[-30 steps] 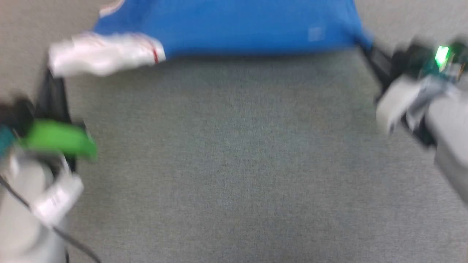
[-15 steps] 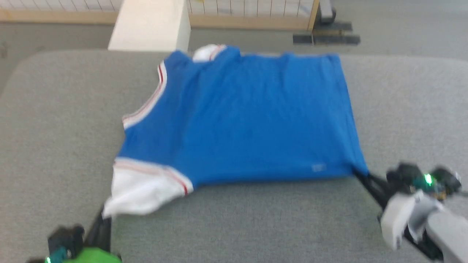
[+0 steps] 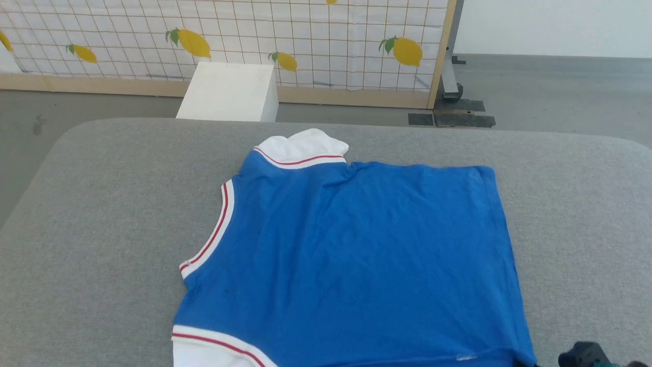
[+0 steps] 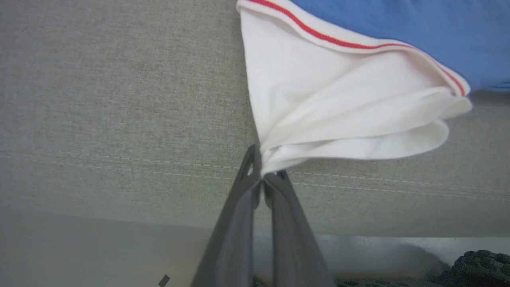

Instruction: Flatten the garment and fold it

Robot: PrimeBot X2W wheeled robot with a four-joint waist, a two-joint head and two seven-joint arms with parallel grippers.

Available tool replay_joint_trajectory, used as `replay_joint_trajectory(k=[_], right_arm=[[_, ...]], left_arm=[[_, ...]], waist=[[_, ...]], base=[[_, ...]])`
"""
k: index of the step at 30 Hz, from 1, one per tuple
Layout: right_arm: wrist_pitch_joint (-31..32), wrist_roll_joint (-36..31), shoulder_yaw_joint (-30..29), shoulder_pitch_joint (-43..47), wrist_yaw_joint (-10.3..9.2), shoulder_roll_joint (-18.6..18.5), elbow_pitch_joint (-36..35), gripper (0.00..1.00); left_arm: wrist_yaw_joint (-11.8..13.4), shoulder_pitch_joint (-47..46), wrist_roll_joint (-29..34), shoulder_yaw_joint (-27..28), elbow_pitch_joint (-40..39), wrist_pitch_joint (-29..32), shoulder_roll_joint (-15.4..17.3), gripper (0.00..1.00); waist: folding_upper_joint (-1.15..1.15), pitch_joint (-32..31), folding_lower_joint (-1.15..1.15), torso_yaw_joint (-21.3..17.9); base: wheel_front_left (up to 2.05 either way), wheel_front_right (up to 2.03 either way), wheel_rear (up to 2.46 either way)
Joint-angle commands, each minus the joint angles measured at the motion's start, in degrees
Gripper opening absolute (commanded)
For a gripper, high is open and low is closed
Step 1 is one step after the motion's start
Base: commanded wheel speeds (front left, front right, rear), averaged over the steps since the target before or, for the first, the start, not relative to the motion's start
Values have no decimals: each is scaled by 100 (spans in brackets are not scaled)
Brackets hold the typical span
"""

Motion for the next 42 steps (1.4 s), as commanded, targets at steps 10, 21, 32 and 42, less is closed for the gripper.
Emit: replay_joint_trajectory(k=[10, 21, 32, 42], right_arm=[[376, -399, -816, 583, -9, 309, -608, 0], [598, -640, -1589, 121, -9, 595, -1089, 0], [957, -716, -1550, -758, -9, 595, -1143, 0], [1293, -725, -1094, -1885, -9, 609, -336, 0]], left_arm=[[-84, -128, -181, -103, -174, 466, 158, 0], [-410, -2292, 474, -396, -57, 516, 454, 0], [-685, -4493, 735, -904, 1011, 657, 479, 0], [-746, -5850, 748, -1500, 2790, 478, 367, 0]], waist=[[0, -100, 1, 111], [0, 244, 1, 94], [0, 889, 1, -187], [0, 1577, 1, -419]], base=[[0, 0, 0], [0, 0, 0], [0, 0, 0], [0, 0, 0]])
